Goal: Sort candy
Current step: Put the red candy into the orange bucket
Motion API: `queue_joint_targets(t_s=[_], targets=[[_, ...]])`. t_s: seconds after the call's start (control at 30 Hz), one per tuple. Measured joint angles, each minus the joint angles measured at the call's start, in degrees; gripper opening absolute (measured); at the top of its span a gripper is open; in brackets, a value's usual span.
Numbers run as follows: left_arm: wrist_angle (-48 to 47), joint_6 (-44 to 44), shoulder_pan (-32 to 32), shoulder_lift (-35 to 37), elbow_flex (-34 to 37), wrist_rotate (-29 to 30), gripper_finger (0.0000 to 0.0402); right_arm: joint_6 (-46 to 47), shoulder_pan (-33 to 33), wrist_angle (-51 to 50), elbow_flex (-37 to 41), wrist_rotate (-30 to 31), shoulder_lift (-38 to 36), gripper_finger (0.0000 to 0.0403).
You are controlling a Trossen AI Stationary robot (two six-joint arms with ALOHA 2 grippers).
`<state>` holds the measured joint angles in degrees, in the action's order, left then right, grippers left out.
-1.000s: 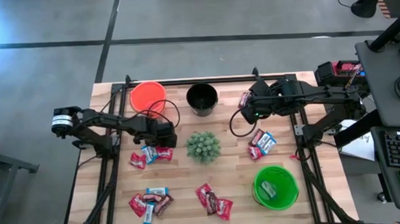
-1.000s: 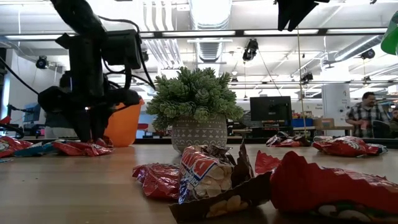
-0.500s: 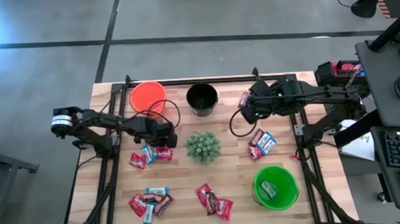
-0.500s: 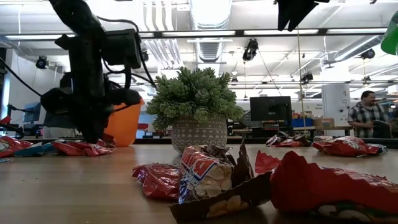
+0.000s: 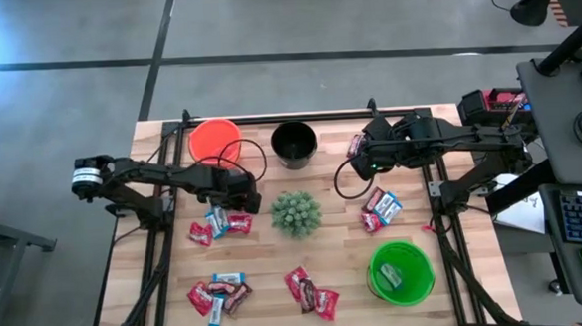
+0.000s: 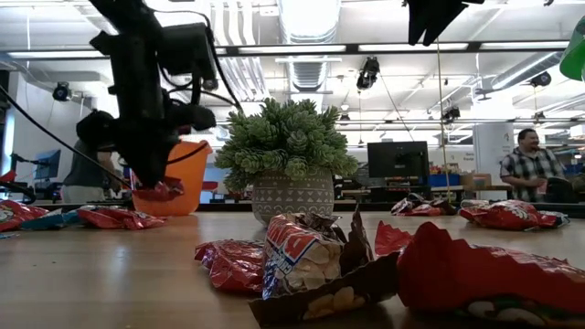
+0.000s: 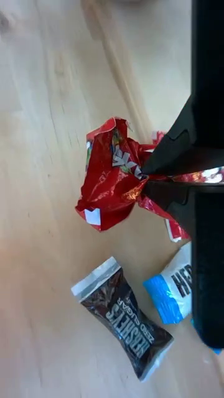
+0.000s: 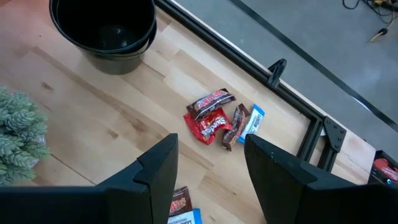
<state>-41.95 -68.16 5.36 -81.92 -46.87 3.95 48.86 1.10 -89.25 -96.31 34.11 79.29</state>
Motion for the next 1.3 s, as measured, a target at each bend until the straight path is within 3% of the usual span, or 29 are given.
queue_joint_targets(t_s=[0.37, 0.6, 0.83, 1.3], targets=[[-5.53, 5.05, 0.15, 7.78, -5.17, 1.72, 0.0, 0.0, 0.0, -0.02, 0.0, 0.04, 0.0, 0.0178], [-14.33, 8.46, 2.53, 12.71, -11.01, 8.28, 0.0, 0.05, 0.0, 0.0, 0.0, 0.04, 0.0, 0.0178], [-20.49, 13.19, 8.56, 15.26, -16.84, 13.38, 0.0, 0.15, 0.0, -0.01, 0.0, 0.02, 0.0, 0.0178], [-21.59, 26.42, 23.27, 14.62, -19.31, 13.63, 0.0, -0.01, 0.0, -0.48, 0.0, -1.16, 0.0, 0.0178]])
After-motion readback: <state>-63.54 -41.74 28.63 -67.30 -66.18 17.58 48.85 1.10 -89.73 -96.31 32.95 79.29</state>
